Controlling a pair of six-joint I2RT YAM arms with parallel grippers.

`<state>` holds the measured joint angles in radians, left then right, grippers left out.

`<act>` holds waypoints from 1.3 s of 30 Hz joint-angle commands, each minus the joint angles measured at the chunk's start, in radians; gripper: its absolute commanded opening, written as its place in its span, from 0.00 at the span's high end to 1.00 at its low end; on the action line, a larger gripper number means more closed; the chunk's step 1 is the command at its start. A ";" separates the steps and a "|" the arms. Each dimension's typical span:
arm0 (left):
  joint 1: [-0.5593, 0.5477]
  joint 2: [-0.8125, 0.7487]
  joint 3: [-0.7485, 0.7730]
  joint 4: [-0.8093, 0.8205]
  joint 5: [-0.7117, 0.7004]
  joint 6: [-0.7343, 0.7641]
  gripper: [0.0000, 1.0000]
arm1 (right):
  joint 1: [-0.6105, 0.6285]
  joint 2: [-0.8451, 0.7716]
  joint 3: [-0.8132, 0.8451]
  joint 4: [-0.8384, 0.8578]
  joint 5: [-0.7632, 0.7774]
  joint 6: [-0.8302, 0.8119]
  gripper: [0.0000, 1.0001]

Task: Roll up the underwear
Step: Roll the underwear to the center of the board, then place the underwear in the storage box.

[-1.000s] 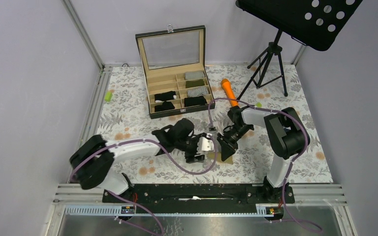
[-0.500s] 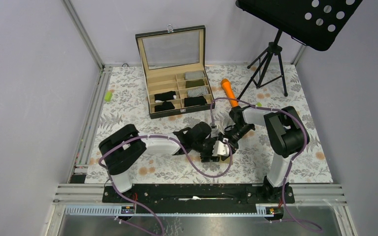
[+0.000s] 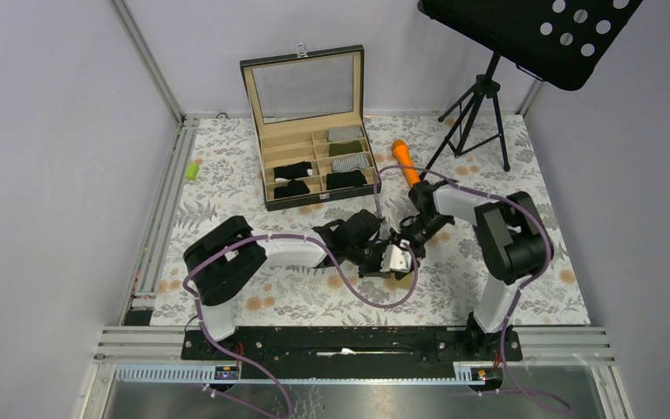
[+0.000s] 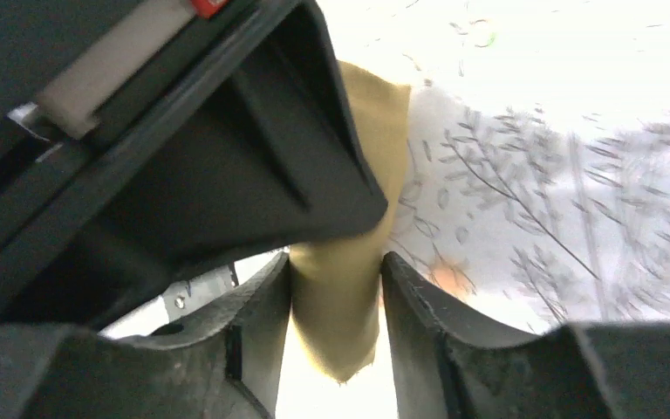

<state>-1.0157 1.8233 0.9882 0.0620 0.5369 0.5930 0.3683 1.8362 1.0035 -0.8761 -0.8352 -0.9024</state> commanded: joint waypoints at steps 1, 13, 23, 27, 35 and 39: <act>0.066 -0.055 0.053 -0.103 0.026 0.069 1.00 | -0.058 -0.184 0.156 -0.195 0.060 -0.048 0.44; 0.536 -0.218 0.307 -0.445 0.047 0.254 1.00 | -0.112 -0.713 0.139 -0.157 0.274 0.246 0.29; 0.820 0.116 0.771 -0.471 -0.019 0.433 1.00 | -0.112 -0.785 0.053 -0.123 0.310 0.293 0.29; 0.840 0.266 0.898 -0.431 -0.055 0.428 1.00 | -0.112 -0.775 0.047 -0.123 0.320 0.298 0.28; 0.844 0.430 0.933 -0.209 -0.141 0.367 1.00 | -0.127 -0.804 0.019 -0.133 0.329 0.299 0.28; 0.850 0.479 0.959 -0.278 -0.153 0.465 1.00 | -0.127 -0.804 0.019 -0.138 0.328 0.291 0.28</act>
<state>-0.1711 2.2890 1.8725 -0.2646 0.4126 0.9787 0.2474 1.0527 1.0222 -1.0050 -0.5144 -0.6189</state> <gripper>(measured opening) 0.199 0.713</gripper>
